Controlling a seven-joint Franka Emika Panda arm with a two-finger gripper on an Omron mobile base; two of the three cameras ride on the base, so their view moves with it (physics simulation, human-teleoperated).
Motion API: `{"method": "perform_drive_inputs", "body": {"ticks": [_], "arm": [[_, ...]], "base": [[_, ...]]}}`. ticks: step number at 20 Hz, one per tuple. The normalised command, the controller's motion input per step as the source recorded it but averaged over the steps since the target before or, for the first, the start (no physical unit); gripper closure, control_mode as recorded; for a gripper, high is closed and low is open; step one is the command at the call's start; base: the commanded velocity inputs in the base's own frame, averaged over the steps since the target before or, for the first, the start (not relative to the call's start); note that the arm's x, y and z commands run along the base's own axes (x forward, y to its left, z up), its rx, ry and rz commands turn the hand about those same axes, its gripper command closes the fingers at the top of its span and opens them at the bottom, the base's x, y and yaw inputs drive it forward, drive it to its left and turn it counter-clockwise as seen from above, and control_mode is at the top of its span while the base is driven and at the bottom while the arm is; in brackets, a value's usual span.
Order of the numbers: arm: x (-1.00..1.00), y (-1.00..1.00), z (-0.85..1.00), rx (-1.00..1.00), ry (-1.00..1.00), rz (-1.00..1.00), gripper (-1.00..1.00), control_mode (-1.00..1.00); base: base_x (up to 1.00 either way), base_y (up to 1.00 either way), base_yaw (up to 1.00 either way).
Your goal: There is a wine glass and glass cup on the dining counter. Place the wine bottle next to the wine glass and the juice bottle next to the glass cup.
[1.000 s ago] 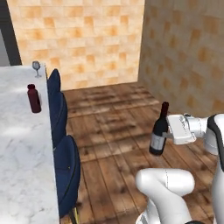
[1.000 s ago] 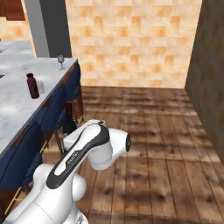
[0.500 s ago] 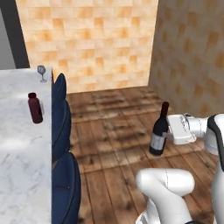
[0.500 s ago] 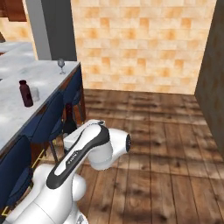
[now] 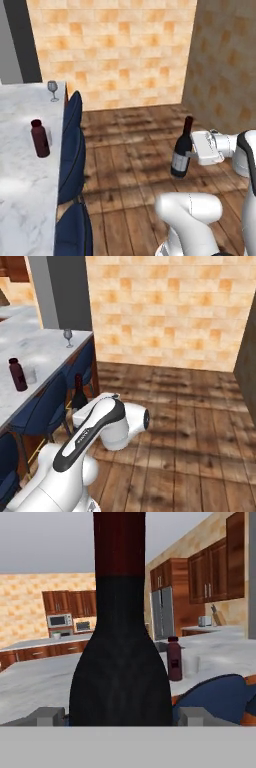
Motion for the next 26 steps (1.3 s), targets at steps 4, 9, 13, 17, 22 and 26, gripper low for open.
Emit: {"method": "perform_drive_inputs", "body": {"ticks": [4,9,13,17,22,26], "arm": [[0.0,0.0,0.0,0.0,0.0,0.0,1.0,1.0],[0.0,0.0,0.0,0.0,0.0,0.0,1.0,1.0],[0.0,0.0,0.0,0.0,0.0,0.0,1.0,1.0],[0.0,0.0,0.0,0.0,0.0,0.0,1.0,1.0],[0.0,0.0,0.0,0.0,0.0,0.0,1.0,1.0],[0.0,0.0,0.0,0.0,0.0,0.0,1.0,1.0]], "base": [[0.68,-0.3,0.11],[0.69,-0.29,0.11],[0.69,-0.29,0.11],[0.69,-0.29,0.11],[0.69,-0.29,0.11],[0.69,-0.29,0.11]]}}
